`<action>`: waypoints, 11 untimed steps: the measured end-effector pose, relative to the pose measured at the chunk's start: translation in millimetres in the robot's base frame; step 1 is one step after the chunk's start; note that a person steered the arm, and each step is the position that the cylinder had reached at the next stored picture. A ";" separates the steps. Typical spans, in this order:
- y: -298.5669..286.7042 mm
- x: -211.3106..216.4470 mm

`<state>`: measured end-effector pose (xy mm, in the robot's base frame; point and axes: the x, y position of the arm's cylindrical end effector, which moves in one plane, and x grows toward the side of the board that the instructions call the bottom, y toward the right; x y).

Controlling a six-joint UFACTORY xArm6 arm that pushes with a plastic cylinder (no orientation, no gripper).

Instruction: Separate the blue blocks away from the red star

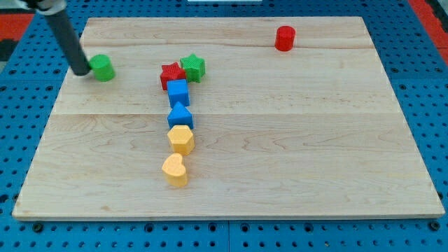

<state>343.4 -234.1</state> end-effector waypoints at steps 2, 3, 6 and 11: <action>58.9 24.7; 63.5 47.5; 162.8 43.5; 230.6 81.5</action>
